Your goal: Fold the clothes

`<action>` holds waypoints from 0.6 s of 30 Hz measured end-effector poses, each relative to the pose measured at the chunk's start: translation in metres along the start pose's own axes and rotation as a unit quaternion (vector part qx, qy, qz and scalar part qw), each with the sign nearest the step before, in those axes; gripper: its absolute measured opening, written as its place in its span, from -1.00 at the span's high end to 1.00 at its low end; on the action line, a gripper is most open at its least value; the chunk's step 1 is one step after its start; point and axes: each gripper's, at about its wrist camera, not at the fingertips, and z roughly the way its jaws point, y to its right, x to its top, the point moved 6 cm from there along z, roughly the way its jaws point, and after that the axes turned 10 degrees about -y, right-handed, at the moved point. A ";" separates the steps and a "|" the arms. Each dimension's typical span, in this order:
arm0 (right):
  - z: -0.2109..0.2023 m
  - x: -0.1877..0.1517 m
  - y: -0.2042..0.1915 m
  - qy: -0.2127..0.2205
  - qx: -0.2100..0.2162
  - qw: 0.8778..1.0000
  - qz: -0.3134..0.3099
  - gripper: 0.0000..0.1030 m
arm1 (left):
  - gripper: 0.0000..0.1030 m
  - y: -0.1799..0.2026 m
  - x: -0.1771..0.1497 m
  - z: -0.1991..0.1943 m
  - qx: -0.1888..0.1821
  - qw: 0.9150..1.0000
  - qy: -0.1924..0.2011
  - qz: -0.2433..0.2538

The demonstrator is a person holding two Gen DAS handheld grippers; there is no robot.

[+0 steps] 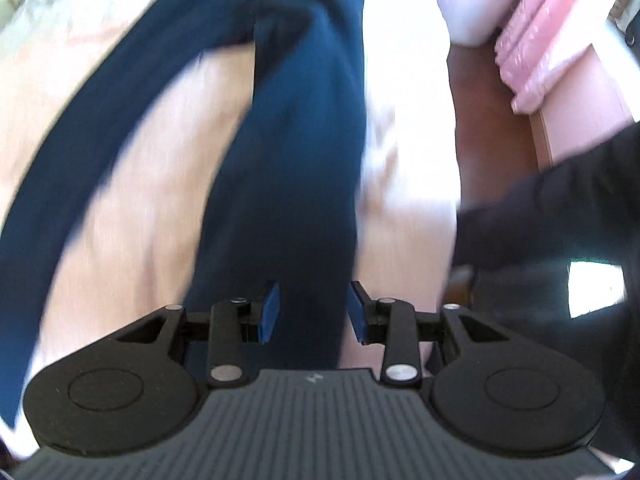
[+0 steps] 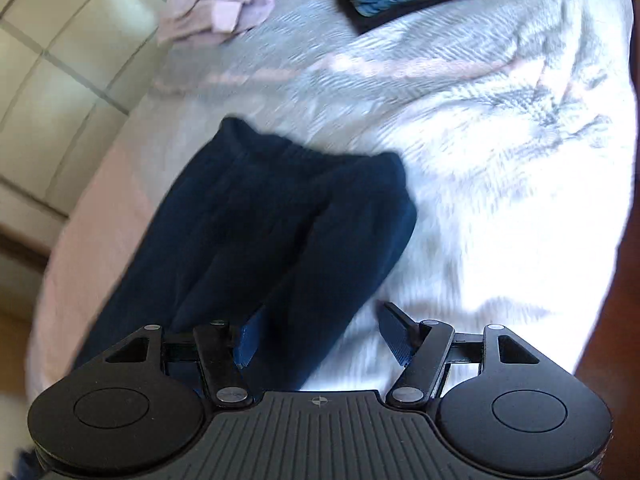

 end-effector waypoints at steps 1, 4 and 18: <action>0.003 0.007 0.003 -0.006 0.011 1.000 0.003 0.35 | 0.38 0.000 0.017 -0.002 0.002 1.000 0.010 0.006; -0.008 0.023 0.008 -0.013 0.036 0.999 0.021 0.87 | 0.39 -0.003 0.066 -0.008 0.010 0.999 0.040 0.018; -0.049 0.039 0.002 -0.027 -0.037 0.998 -0.041 -0.32 | 0.29 -0.022 0.234 0.014 0.021 0.994 0.107 0.033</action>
